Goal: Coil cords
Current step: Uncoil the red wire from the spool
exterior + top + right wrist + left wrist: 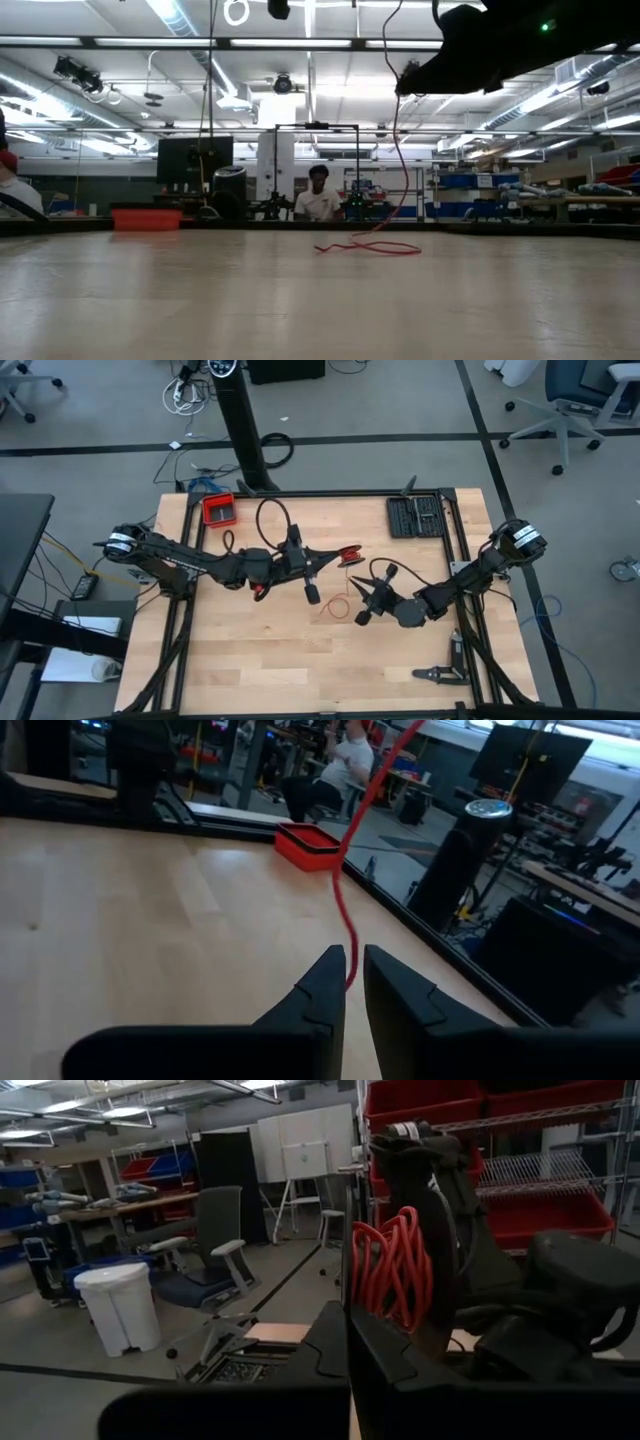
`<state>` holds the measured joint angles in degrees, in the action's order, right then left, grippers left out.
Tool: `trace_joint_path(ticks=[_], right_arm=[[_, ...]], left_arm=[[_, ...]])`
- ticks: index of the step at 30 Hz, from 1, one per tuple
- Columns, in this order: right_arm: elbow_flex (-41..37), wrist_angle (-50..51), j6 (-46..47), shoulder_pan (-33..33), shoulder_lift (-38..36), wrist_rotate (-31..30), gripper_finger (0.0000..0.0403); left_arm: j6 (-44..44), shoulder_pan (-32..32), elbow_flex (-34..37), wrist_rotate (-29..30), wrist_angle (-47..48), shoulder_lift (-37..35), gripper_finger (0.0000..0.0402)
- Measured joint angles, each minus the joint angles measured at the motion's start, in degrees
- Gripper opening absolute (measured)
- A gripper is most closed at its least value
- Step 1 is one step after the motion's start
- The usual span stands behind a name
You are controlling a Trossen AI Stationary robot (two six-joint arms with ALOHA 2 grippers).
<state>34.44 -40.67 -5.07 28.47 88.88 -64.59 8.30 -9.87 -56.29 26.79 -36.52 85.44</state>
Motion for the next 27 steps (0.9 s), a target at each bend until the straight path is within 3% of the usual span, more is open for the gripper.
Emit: trace_joint_path(ticks=[16,27], right_arm=[[0.04,-1.82,0.44,-2.73,0.00,4.78,0.0084],[0.04,-3.04,-0.05,-2.71,0.00,4.79,0.0075]], left_arm=[[-1.10,0.00,0.00,-0.09,0.42,-0.01,0.0000],[-1.10,0.00,0.00,-0.09,0.47,0.01,0.0000]])
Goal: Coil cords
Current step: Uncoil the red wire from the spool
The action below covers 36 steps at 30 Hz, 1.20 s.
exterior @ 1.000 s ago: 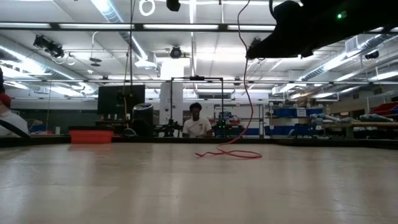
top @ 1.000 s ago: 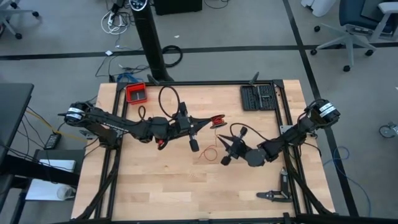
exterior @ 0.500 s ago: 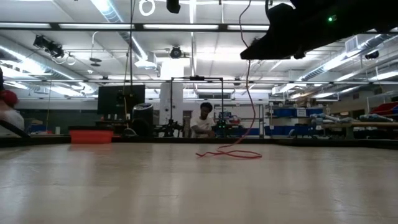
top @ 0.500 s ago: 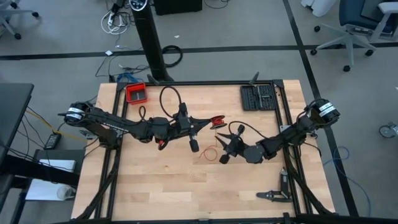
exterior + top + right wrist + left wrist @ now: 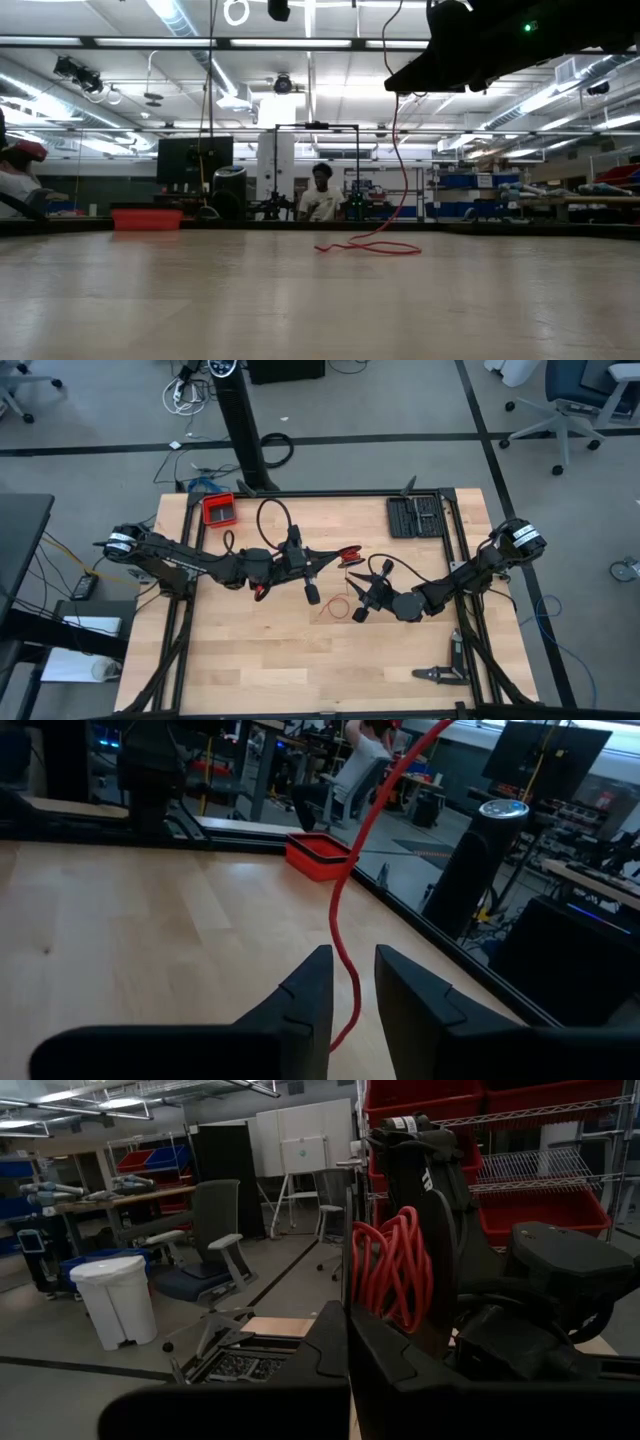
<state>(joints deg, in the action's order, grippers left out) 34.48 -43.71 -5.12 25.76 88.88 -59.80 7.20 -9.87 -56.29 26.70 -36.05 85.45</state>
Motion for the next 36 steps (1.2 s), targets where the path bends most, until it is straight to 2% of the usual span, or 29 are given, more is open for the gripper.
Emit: trace_joint_path(ticks=[7,12,20,22,27,29,32,36], right_arm=[[0.00,0.01,0.07,0.02,0.00,0.01,0.0069],[0.00,0.05,0.32,0.02,0.00,1.30,0.0011],[0.00,0.70,0.88,0.21,0.00,1.18,0.0003],[0.00,1.08,0.05,0.93,0.00,-0.26,0.0002],[0.00,1.90,-5.71,4.26,-1.41,-9.52,0.0001],[0.00,2.68,-8.13,5.67,-3.20,-13.09,0.0001],[0.00,2.94,-12.25,7.81,-6.03,-17.85,0.0001],[0.00,2.77,-15.34,9.98,-10.16,-19.55,0.0001]], left_arm=[[0.00,0.00,0.00,0.00,0.33,-0.02,0.0000],[0.00,0.00,0.00,0.02,0.42,-0.02,0.0000],[0.14,0.00,0.00,0.02,0.79,-0.02,0.0000],[0.92,0.00,0.00,0.63,1.48,-0.02,0.0000],[1.85,0.02,0.00,1.30,5.35,-0.02,0.0000],[3.53,0.13,0.00,3.16,7.61,-0.02,0.0000],[6.78,0.36,0.00,9.41,11.15,-0.02,0.0000],[10.60,0.61,0.00,18.14,15.09,-0.02,0.0000]])
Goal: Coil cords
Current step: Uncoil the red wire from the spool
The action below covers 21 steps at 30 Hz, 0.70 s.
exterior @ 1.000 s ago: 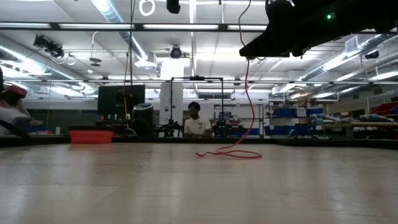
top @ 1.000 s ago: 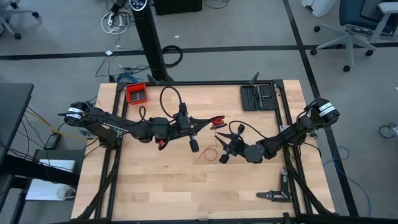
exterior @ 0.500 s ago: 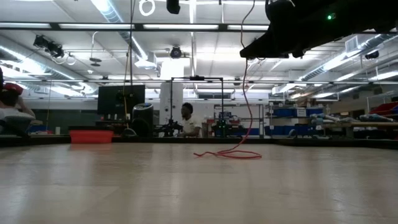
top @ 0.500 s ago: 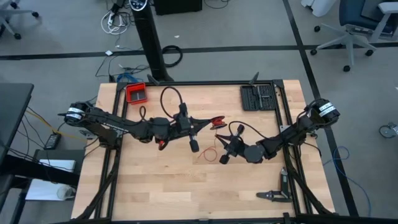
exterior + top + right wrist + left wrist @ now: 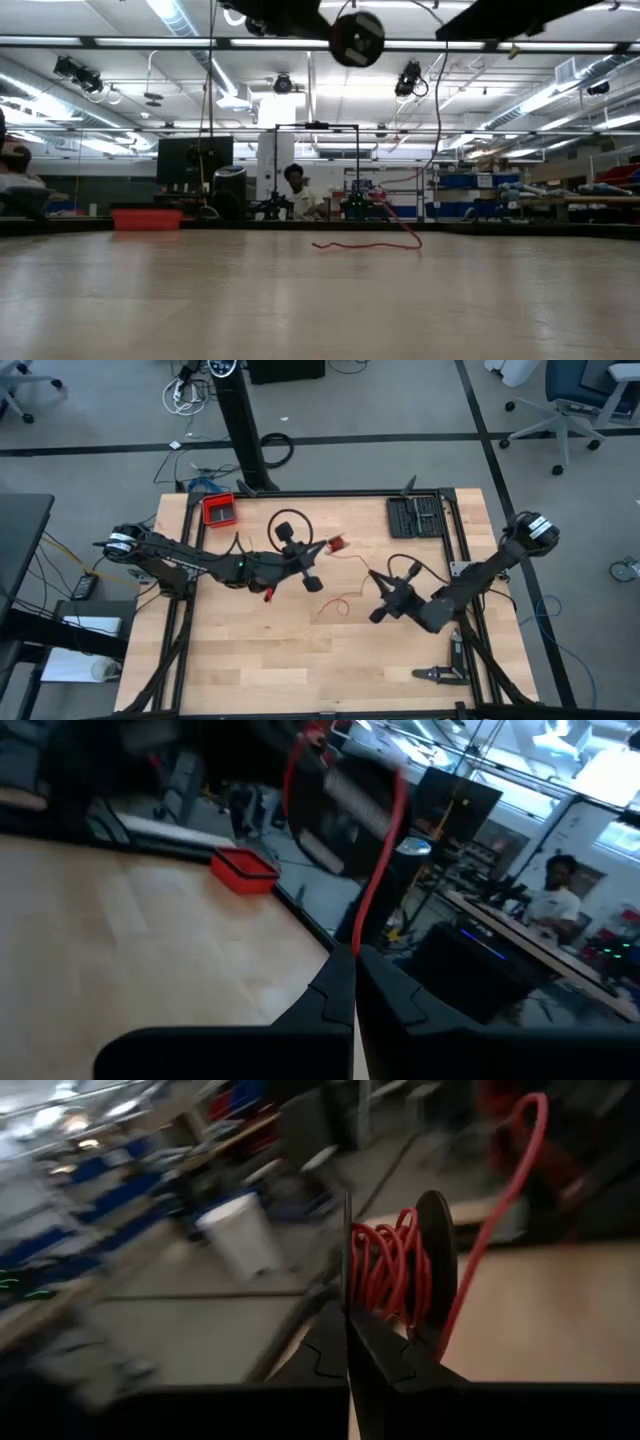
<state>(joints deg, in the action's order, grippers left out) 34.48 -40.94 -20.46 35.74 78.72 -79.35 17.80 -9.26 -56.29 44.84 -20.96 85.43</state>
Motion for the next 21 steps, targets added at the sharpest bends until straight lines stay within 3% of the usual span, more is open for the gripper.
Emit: trace_joint_path(ticks=[4,11,21], right_arm=[[0.00,-0.16,-0.18,0.93,-2.99,3.36,0.0000],[0.00,0.63,5.88,-0.72,-3.18,22.88,0.0000],[0.00,14.19,23.81,-8.08,4.23,31.90,0.0000]], left_arm=[[0.16,0.62,0.00,2.32,1.26,0.00,0.0000],[-0.03,0.64,0.00,4.74,-1.43,0.00,0.0000],[-0.13,-1.23,0.00,-0.23,-9.44,0.00,0.0000]])
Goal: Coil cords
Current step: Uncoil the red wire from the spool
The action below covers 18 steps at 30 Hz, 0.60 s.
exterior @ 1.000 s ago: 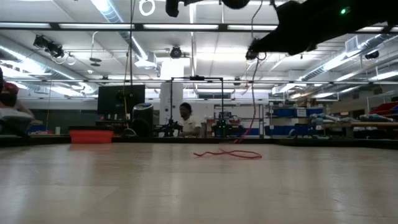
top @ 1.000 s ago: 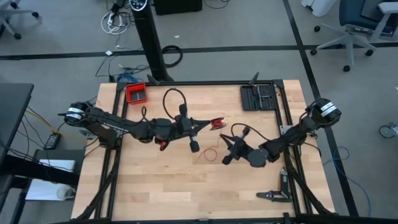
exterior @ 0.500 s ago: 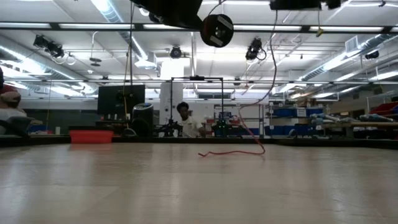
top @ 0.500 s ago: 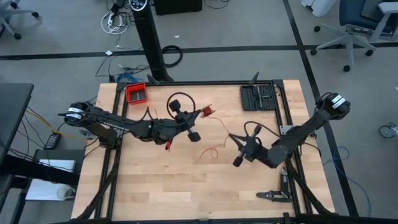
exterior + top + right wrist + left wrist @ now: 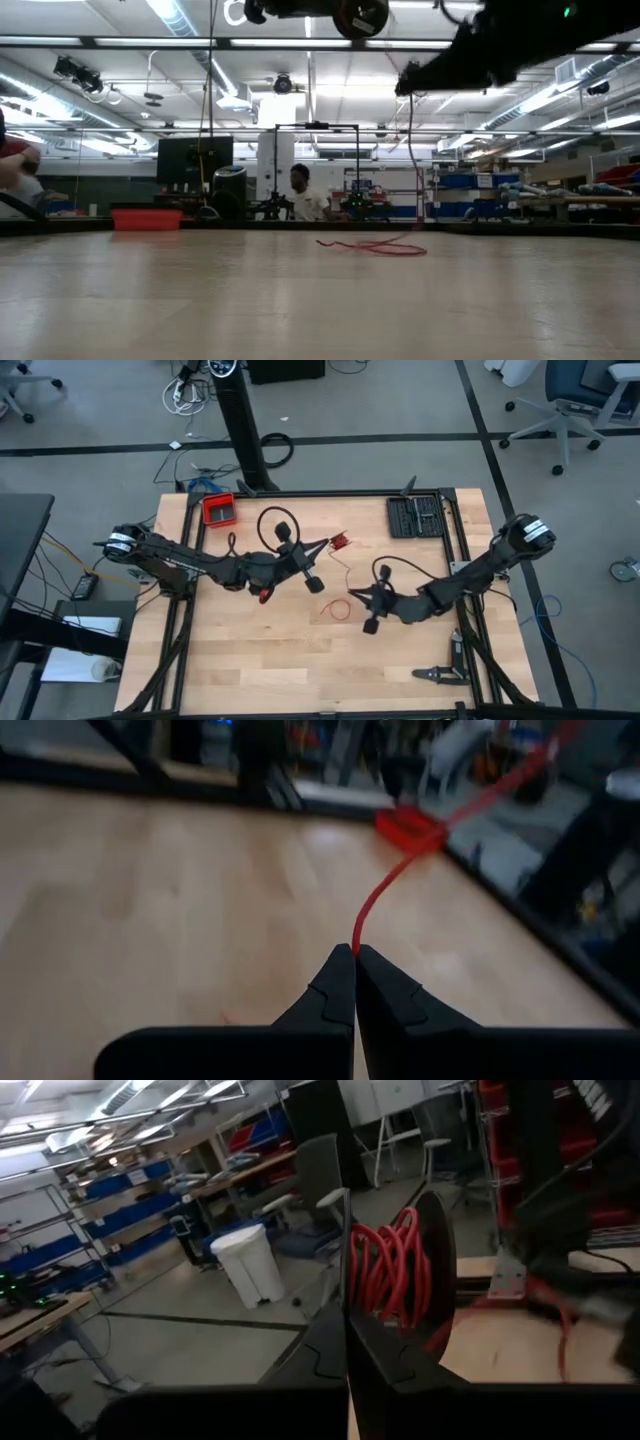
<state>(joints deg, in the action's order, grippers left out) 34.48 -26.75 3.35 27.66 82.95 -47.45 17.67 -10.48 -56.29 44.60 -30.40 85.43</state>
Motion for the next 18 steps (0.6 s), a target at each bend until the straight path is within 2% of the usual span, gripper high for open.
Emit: trace_joint_path(ticks=[3,7,11,18], right_arm=[[0.00,6.03,5.04,-1.73,0.94,0.16,0.0000],[0.00,18.68,13.78,-3.00,-0.66,-3.62,0.0000],[0.00,33.36,24.42,-3.30,-5.80,-7.47,0.0000],[0.00,52.09,38.49,-3.28,-18.20,-10.60,0.0000]], left_arm=[[0.04,-0.60,0.00,-0.15,-0.68,0.00,0.0000],[0.12,-1.30,0.00,-2.90,-1.56,0.00,0.0000],[3.18,-1.59,0.00,-5.21,0.00,0.00,0.0000],[10.25,-1.47,0.00,-5.05,10.31,-0.04,0.0000]])
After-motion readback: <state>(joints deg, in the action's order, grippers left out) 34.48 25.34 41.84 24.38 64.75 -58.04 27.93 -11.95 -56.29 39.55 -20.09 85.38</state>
